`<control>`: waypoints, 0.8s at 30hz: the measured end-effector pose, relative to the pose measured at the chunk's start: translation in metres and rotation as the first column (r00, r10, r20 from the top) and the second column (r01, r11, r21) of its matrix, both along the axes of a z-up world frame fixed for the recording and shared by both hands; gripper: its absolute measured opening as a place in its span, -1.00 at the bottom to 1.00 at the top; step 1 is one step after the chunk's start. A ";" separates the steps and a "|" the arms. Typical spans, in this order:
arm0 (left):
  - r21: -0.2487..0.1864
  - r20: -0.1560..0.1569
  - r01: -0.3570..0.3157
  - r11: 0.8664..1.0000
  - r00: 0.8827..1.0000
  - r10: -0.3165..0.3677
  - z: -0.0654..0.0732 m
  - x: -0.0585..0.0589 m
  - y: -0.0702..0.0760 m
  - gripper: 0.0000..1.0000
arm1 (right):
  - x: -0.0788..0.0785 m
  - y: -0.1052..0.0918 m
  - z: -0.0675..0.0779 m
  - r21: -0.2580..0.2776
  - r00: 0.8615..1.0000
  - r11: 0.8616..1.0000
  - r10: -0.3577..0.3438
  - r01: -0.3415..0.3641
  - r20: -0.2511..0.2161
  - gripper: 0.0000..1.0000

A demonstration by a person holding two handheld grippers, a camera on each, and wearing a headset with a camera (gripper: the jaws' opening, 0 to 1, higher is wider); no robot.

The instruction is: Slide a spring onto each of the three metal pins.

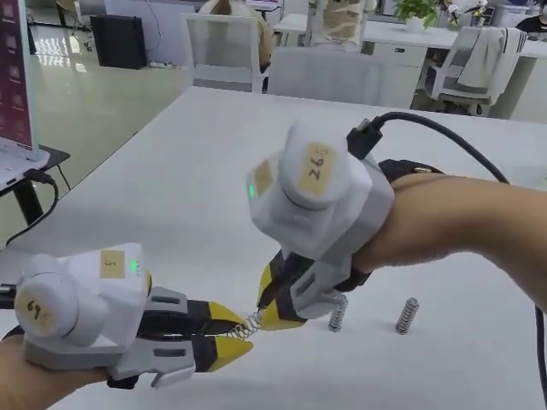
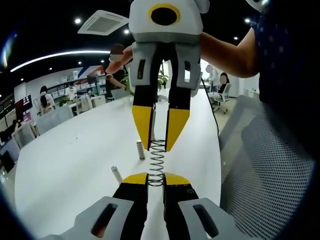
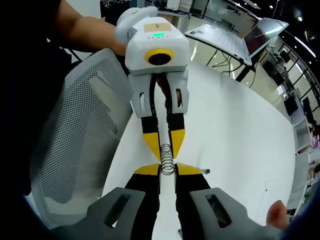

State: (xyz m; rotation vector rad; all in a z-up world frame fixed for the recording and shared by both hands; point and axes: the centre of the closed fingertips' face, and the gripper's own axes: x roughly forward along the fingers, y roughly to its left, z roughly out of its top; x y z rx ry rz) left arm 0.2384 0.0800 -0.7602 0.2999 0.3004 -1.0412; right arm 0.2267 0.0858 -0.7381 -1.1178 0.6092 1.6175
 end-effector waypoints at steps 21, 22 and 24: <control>-0.001 0.011 0.001 1.000 1.000 -0.001 0.002 0.001 -0.002 -0.95 | -0.004 0.014 0.010 0.056 1.000 0.998 0.012 -0.011 -0.019 -0.83; 0.002 0.011 0.001 1.000 1.000 -0.001 0.002 0.001 -0.002 -0.95 | -0.004 0.014 0.009 0.055 1.000 0.998 0.012 -0.010 -0.022 -0.83; -0.007 0.014 0.002 1.000 1.000 -0.002 0.004 0.000 -0.004 -0.95 | -0.005 0.014 0.007 0.050 1.000 0.999 0.008 -0.007 -0.030 -0.82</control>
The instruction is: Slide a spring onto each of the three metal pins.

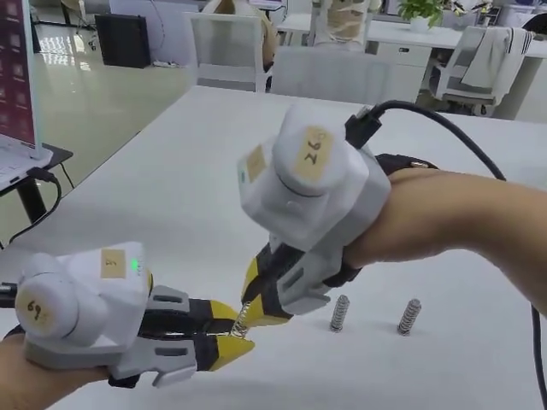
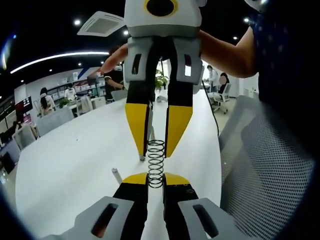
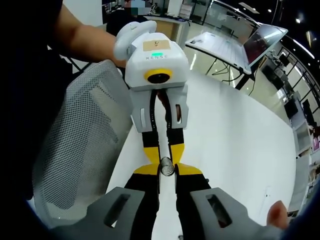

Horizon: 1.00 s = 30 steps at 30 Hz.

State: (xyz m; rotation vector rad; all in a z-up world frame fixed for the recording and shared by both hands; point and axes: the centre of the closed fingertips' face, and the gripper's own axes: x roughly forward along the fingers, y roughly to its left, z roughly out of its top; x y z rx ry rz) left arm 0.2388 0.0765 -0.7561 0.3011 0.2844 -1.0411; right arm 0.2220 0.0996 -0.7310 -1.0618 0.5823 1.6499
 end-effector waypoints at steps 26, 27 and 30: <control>-0.018 0.017 0.015 1.000 1.000 -0.015 0.009 -0.001 -0.005 -0.95 | -0.002 0.001 -0.011 -0.033 0.999 0.999 -0.020 0.019 -0.027 -0.82; -0.018 0.017 0.016 1.000 1.000 -0.016 0.009 -0.001 -0.006 -0.95 | -0.002 0.001 -0.011 -0.034 0.999 0.999 -0.021 0.020 -0.028 -0.82; -0.022 0.016 0.016 1.000 1.000 -0.015 0.009 -0.001 -0.006 -0.95 | -0.002 0.001 -0.012 -0.037 1.000 0.999 -0.013 0.012 -0.023 -0.82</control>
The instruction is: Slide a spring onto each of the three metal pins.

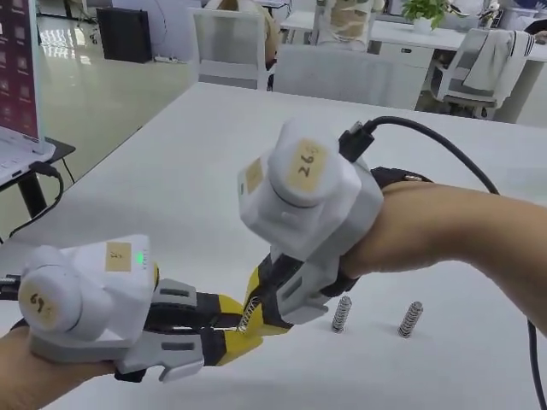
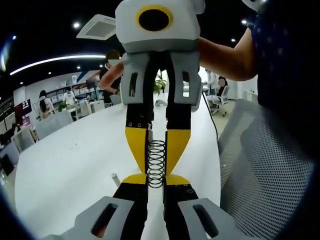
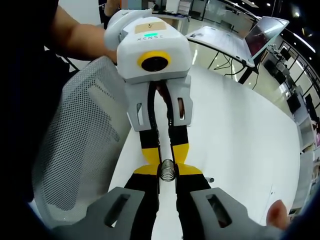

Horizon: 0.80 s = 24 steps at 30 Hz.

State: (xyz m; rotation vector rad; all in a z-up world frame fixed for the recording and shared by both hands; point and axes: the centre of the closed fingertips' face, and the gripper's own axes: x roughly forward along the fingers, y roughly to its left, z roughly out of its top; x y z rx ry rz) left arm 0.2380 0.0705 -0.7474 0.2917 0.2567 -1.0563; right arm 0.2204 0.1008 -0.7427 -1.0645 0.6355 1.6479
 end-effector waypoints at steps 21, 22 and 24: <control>-0.014 -0.052 -0.020 1.000 0.998 0.020 -0.012 0.002 0.008 -0.76 | 0.003 0.000 -0.004 -0.017 1.000 1.000 0.008 -0.008 0.004 -0.83; -0.015 -0.056 -0.024 1.000 0.998 0.023 -0.013 0.002 0.009 -0.74 | 0.004 -0.001 -0.005 -0.019 1.000 1.000 0.007 -0.007 0.004 -0.83; -0.016 -0.062 -0.029 0.999 0.998 0.028 -0.014 0.003 0.011 -0.72 | 0.004 -0.001 -0.005 -0.020 1.000 1.000 0.007 -0.007 0.005 -0.83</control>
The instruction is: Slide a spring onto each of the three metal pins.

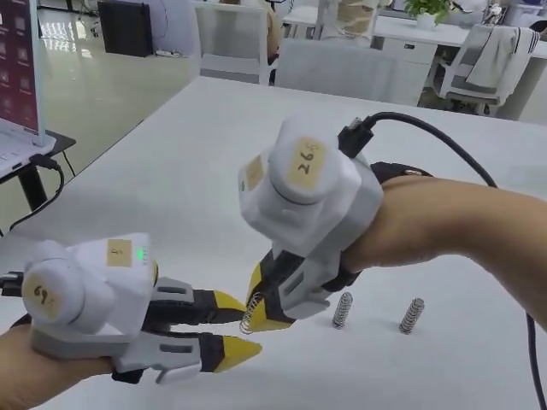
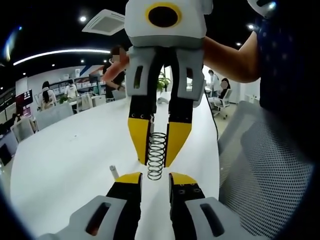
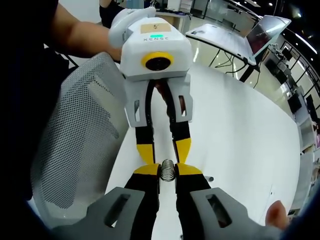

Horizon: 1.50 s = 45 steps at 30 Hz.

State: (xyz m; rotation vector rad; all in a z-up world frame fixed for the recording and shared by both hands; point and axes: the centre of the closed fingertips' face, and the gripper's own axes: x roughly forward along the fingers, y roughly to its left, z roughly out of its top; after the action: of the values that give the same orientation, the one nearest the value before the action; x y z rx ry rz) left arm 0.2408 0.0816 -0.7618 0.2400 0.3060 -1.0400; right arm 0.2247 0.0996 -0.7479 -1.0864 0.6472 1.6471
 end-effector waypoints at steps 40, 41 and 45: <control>-0.025 -0.084 -0.142 0.990 0.987 0.139 -0.022 0.010 0.022 0.05 | 0.030 -0.030 -0.004 -0.053 0.996 0.995 -0.078 0.080 0.035 -0.83; -0.025 -0.084 -0.144 0.989 0.986 0.141 -0.022 0.010 0.022 0.06 | 0.031 -0.031 -0.005 -0.056 0.996 0.995 -0.081 0.083 0.038 -0.83; -0.027 -0.085 -0.150 0.988 0.985 0.147 -0.023 0.011 0.022 0.10 | 0.033 -0.032 -0.004 -0.057 0.995 0.994 -0.086 0.089 0.040 -0.83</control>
State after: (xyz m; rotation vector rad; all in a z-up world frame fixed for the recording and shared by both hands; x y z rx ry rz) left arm 0.2515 0.1040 -0.7849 0.1412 0.3757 -0.9080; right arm 0.2582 0.0672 -0.7519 -1.1125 0.7126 1.5378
